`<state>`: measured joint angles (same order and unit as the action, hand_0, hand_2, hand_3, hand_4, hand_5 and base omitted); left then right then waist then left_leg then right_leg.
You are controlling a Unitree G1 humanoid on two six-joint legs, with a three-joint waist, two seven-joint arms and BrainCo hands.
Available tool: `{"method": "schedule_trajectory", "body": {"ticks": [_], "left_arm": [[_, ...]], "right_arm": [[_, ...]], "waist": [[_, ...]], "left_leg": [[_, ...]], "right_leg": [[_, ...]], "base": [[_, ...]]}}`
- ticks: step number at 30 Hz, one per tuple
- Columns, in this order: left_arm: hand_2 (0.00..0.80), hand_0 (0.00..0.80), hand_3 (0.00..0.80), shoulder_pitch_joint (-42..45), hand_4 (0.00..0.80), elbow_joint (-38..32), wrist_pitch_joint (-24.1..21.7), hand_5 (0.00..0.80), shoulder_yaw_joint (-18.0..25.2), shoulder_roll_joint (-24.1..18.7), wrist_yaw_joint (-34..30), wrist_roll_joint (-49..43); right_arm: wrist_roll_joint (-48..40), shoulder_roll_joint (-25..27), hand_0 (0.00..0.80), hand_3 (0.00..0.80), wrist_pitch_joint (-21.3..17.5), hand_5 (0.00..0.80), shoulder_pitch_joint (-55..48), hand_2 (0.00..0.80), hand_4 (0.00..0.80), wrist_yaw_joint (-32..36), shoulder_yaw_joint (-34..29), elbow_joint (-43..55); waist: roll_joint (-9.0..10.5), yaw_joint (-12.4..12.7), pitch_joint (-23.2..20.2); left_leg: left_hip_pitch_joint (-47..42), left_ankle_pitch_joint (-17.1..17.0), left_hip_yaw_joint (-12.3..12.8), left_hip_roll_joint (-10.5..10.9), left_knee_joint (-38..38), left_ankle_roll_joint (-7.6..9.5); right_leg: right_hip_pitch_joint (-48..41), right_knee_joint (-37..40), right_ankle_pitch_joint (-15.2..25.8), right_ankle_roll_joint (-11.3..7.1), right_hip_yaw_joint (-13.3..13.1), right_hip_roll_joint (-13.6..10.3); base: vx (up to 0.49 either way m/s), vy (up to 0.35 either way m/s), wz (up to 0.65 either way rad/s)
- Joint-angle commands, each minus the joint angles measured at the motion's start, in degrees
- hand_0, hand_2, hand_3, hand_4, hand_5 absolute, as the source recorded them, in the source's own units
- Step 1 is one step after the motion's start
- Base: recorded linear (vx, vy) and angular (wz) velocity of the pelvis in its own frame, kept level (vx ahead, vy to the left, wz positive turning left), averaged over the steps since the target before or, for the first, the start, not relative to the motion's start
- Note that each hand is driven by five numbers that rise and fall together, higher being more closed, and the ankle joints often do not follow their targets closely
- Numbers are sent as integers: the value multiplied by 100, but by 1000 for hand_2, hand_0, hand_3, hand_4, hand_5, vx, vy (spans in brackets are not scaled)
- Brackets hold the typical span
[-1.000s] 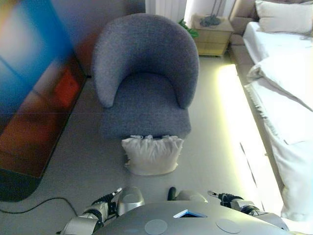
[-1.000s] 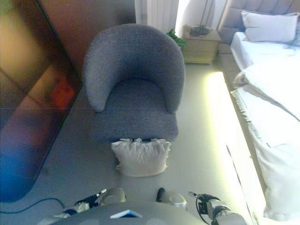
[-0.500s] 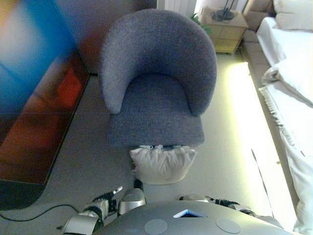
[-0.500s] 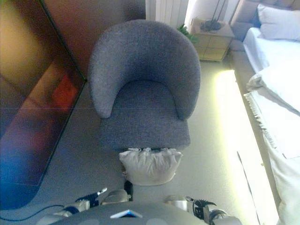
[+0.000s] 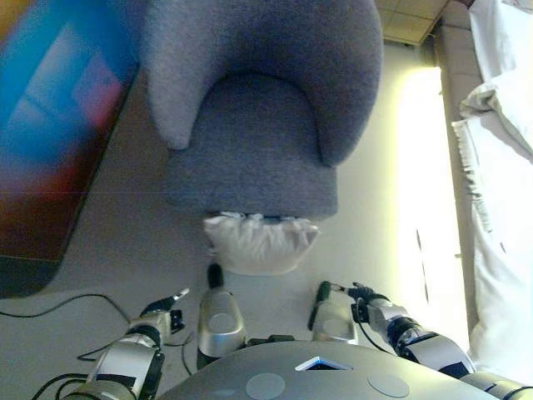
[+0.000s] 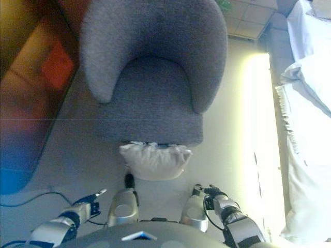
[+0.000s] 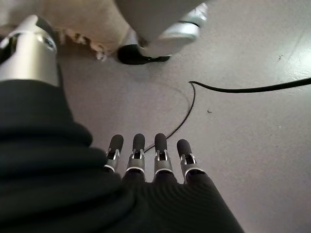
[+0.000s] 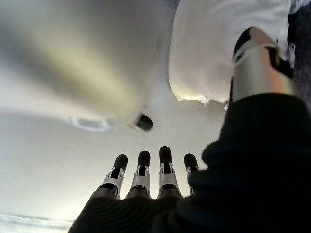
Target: Pick up the cushion and take it to the sofa
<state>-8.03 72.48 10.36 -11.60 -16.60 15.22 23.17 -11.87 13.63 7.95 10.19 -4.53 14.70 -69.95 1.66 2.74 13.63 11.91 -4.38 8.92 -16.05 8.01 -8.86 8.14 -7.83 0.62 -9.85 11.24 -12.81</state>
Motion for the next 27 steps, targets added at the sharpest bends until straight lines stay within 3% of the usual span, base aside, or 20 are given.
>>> {"method": "schedule_trajectory", "body": {"ticks": [1,2,3,5,9,12,21,27], "left_arm": [[0,0,0,-553,0,-120,-108,0,-424,101,232,-350],[0,0,0,-673,0,-105,14,0,-525,132,487,-209],[0,0,0,-809,0,-79,144,0,-560,167,720,-95],[0,0,0,-889,0,-49,124,0,-528,154,912,35],[0,0,0,-945,0,-309,145,0,-467,-42,1254,-8],[0,0,0,-1029,0,-483,182,0,-441,-196,1364,-13],[0,0,0,-1669,0,-809,-68,0,-585,-296,1899,68],[0,0,0,-2018,0,-1023,-387,0,-749,-435,2290,147]], "right_arm": [[167,415,0,0,-291,0,370,0,0,-287,118,188],[275,443,0,0,-403,0,517,0,0,-364,151,171],[196,434,0,0,-194,0,759,0,0,-560,234,158],[271,528,0,0,-205,0,815,0,0,-689,218,129],[435,797,0,0,-628,0,630,0,0,-1047,122,270],[334,944,0,0,-691,0,701,0,0,-1202,83,476],[1012,1224,0,0,-789,0,1557,0,0,-2395,305,1359],[1323,1689,0,0,-818,0,2043,0,0,-3121,537,1948]], "waist": [[-157,-115,290],[-205,-141,370],[-255,-151,461],[-317,-171,555],[-397,-242,910],[-402,-256,1107],[-345,-305,1616],[-452,-335,1617]], "left_leg": [[538,360,-351,6,274,80],[619,303,-373,36,183,75],[690,268,-423,82,111,55],[822,189,-389,113,12,23],[1090,215,-387,260,57,92],[1383,252,-418,326,246,90],[2551,269,-549,599,700,158],[3747,266,-690,813,1029,257]], "right_leg": [[173,-77,-452,33,-8,-273],[310,-94,-449,42,-17,-273],[448,-109,-437,42,-2,-288],[668,-162,-400,48,21,-308],[1049,-272,-318,15,-88,-363],[1297,-347,-282,-1,-161,-402],[2515,-635,-81,2,-290,-436],[3848,-999,-15,21,-489,-378]], "base": [[-161,-23,-39],[-160,5,-34],[-145,24,-32],[-101,50,-23],[-76,63,8],[-49,41,7],[-49,51,3],[-41,67,10]]}}
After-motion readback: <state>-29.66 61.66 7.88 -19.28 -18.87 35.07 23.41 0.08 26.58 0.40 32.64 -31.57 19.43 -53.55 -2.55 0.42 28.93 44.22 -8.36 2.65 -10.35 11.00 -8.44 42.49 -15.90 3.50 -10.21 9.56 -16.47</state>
